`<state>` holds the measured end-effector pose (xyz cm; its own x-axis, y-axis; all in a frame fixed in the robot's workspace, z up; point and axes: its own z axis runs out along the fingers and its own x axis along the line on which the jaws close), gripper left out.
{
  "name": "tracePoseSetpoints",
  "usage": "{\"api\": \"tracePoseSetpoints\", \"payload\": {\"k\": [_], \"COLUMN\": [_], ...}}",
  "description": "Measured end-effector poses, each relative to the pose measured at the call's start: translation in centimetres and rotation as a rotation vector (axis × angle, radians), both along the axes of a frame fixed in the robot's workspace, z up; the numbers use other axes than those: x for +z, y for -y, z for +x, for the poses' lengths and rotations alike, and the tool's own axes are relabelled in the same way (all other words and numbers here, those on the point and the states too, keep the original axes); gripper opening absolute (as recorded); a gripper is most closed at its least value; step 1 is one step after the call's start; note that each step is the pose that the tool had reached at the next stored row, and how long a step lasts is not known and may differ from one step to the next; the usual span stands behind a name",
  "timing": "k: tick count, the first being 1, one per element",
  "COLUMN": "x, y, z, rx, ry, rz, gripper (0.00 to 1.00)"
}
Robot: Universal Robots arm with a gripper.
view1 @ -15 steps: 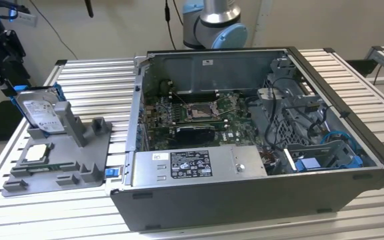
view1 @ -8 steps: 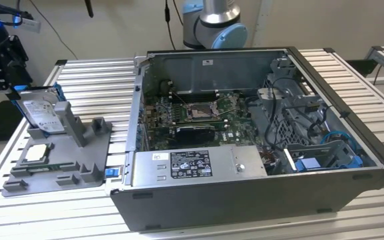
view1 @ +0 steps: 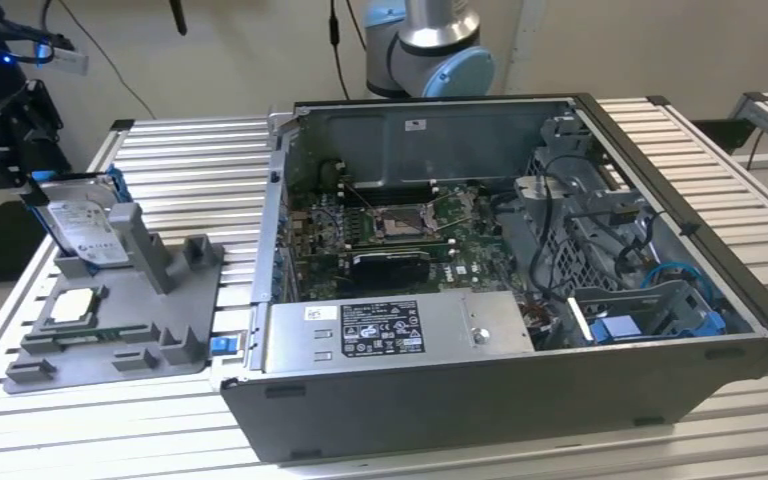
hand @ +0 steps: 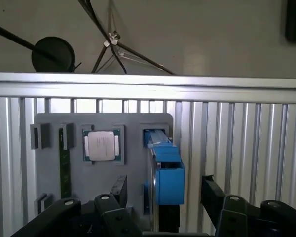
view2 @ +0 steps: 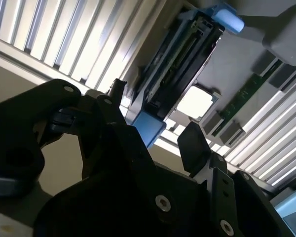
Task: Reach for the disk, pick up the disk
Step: 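Pick up the disk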
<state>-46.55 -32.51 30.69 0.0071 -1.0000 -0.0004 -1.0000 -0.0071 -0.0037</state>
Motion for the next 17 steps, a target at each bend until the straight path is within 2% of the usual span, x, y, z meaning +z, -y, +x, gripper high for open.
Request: {"api": "tracePoseSetpoints", "payload": {"k": [6, 17], "x": [-1.08, -3.01], "y": [-0.16, -0.19], "z": [0.0, -0.1], "rx": [0.007, 0.025], "ry": [0.0000, 0.0022], "rz": [0.0013, 0.0133], "gripper": [1.00, 1.00]}}
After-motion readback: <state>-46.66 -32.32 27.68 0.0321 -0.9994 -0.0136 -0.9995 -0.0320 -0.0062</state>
